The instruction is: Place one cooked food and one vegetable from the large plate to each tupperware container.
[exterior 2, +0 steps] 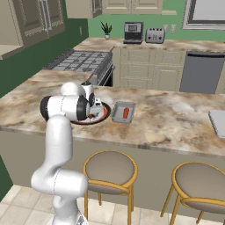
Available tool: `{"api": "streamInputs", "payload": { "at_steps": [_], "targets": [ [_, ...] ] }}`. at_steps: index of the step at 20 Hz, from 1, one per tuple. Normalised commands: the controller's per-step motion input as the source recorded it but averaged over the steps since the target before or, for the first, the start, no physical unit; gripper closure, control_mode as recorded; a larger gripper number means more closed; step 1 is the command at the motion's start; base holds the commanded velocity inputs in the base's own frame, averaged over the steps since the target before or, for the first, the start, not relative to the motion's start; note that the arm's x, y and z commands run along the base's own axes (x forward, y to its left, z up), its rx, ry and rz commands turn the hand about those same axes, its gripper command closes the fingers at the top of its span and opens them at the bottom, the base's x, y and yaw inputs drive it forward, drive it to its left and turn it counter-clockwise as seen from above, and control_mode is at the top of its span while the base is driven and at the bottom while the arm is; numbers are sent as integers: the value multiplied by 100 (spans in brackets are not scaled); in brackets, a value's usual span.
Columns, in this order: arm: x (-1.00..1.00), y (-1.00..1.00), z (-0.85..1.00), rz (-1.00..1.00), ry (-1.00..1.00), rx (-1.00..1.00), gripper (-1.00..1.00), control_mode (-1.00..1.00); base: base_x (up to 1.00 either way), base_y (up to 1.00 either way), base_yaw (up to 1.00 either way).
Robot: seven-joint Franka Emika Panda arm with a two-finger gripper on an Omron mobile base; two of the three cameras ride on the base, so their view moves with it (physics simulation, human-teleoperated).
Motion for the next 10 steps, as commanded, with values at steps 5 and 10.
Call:
{"api": "streamInputs", "payload": {
  "at_steps": [5,10],
  "targets": [
    [0,0,0,0,0,0,100,-100,0,0,0],
    [0,0,0,0,0,0,100,-100,0,0,0]
  ]
}}
